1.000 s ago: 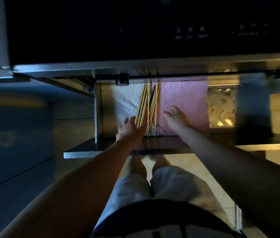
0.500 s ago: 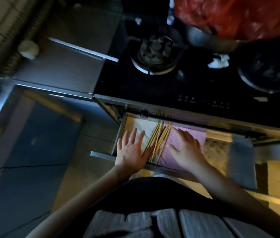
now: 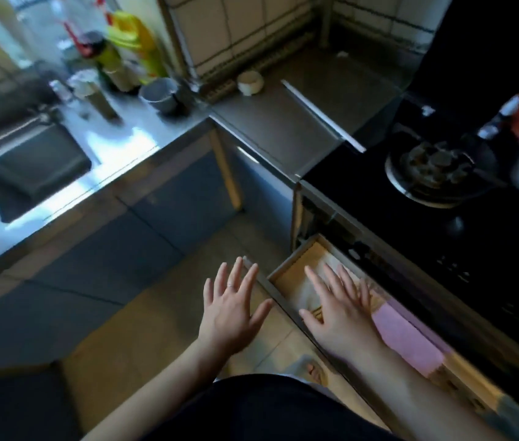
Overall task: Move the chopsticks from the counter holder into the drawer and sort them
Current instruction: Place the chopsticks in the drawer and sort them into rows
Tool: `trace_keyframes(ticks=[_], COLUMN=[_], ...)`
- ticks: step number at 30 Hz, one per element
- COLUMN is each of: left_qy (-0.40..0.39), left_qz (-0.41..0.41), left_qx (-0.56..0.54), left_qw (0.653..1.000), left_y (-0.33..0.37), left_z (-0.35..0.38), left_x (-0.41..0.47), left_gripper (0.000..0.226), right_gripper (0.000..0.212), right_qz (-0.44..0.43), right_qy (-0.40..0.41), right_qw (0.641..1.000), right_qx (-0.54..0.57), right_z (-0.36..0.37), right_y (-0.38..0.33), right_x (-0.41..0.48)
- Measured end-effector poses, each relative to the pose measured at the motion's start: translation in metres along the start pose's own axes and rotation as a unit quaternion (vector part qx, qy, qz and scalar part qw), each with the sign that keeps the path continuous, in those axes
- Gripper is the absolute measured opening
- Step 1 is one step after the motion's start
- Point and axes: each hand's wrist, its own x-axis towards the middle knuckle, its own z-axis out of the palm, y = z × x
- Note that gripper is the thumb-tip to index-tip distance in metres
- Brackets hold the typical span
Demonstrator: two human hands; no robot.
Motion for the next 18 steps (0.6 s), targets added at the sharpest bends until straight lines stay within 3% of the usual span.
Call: trace_keyframes(ticks=[8, 18], left_qy=[0.068, 0.122], left_qz=[-0.128, -0.259], left_qx=[-0.032, -0.078], left_qw=[0.989, 0.955], left_y=[-0.119, -0.342], left_z=[-0.029, -0.074], left_x=[-0.042, -0.14], left_gripper=[0.079, 0.075], right_gripper=[0.075, 0.076], right_qz=[-0.124, -0.24], right_qy=[-0.004, -0.033], right_qw=[0.991, 0.964], right_qx=[-0.054, -0.113], right_z=[0.021, 0.099], right_y=[-0.131, -0.371], right_x=[0.035, 0.052])
